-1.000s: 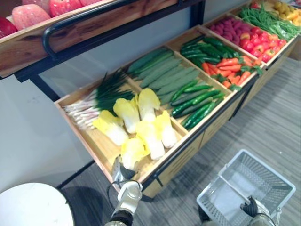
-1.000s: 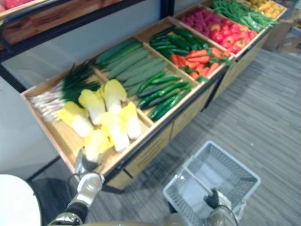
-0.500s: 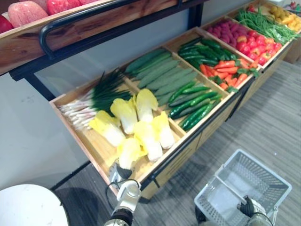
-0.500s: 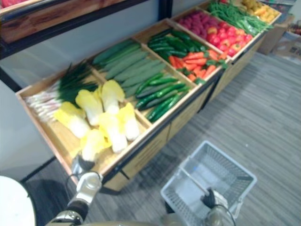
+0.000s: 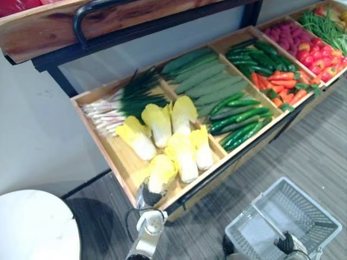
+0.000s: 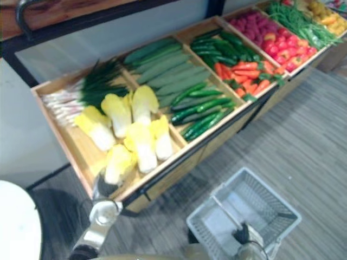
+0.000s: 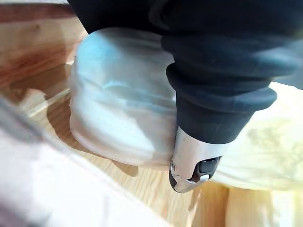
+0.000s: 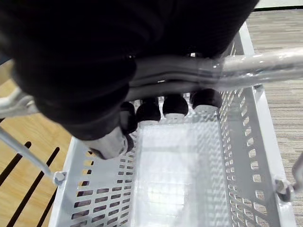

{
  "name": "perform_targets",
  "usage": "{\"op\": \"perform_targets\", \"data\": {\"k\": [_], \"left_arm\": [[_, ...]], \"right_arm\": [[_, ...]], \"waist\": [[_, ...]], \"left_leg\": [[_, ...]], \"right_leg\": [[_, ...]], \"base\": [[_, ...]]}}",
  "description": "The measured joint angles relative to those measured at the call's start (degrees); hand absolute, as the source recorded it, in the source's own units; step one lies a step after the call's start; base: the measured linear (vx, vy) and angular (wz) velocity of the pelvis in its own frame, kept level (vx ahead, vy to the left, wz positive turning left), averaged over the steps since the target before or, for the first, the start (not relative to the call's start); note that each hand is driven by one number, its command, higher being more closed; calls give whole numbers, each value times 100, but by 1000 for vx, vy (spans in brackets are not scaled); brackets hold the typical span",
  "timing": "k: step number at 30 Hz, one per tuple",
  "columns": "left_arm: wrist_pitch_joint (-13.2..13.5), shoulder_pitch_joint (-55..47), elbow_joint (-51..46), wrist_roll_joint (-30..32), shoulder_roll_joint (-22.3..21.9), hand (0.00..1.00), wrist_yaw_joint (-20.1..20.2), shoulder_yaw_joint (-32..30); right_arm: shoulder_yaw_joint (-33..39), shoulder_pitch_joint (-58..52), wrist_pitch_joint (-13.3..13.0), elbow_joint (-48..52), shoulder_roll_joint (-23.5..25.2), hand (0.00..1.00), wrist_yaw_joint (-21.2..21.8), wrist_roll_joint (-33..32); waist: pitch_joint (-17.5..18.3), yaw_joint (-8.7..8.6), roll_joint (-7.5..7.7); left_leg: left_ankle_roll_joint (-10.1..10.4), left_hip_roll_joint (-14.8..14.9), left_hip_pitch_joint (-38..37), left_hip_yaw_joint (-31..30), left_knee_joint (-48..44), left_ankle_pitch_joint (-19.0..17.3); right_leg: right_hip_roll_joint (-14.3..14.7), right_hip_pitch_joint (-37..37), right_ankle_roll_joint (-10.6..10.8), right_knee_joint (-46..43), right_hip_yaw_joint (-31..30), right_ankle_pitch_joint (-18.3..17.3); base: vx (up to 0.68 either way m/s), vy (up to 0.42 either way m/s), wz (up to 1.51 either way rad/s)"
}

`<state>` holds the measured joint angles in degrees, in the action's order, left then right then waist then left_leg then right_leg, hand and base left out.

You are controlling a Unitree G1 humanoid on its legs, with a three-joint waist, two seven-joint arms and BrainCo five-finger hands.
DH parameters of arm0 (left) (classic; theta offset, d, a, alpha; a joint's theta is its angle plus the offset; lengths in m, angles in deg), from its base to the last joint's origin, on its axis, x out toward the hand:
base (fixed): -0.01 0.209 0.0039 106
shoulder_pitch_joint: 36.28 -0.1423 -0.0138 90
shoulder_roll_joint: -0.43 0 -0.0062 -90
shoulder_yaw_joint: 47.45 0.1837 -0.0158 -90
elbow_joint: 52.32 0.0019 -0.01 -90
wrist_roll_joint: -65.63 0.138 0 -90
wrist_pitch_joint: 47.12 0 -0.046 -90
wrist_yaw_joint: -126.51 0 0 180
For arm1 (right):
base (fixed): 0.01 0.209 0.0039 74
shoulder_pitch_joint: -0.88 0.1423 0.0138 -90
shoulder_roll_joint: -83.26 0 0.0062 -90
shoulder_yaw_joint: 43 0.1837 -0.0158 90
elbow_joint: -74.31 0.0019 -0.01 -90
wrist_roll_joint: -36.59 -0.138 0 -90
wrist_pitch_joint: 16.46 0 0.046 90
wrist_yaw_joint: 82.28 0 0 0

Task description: Pick vegetable in the basket

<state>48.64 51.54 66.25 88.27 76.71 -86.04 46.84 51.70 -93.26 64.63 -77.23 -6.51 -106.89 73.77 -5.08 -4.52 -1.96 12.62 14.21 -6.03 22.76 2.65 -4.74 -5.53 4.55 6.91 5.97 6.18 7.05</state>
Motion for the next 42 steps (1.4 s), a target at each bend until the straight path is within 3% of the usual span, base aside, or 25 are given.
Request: {"op": "perform_targets", "data": {"k": [11,16,24,34,42], "left_arm": [[-2,-720,-1587,84,5,100,144,-254],[1,-915,-2074,82,-52,100,154,-319],[79,-935,-3460,92,-99,100,-158,-485],[337,-371,-4317,100,213,100,-306,256],[555,-16,-4338,102,284,100,52,1148]], "right_arm": [[401,-145,15,-15,60,100,73,-3],[410,-322,16,-18,65,100,192,-3],[334,-332,2,-70,61,100,241,14],[271,-158,-26,-254,-242,100,240,15],[395,136,-37,-388,-843,100,265,3]], "waist": [[73,102,-49],[307,159,-37],[440,170,44],[501,146,80],[539,76,21]], "left_leg": [[-75,-29,195,-309,-191,-37],[-132,-39,381,-508,-260,1],[-179,-77,392,-607,-260,36],[-182,-110,270,-464,-214,39],[-223,-231,50,-33,-163,-8]], "right_leg": [[-102,-97,0,-6,300,-2],[-140,-70,-9,-14,491,-32],[-191,-78,-10,-85,549,-31],[-206,-76,-3,-97,409,-19],[-247,12,59,-151,-72,24]], "base": [[-27,-9,14],[-64,-23,17],[-13,-2,5],[0,1,-6],[-23,7,-23]]}}
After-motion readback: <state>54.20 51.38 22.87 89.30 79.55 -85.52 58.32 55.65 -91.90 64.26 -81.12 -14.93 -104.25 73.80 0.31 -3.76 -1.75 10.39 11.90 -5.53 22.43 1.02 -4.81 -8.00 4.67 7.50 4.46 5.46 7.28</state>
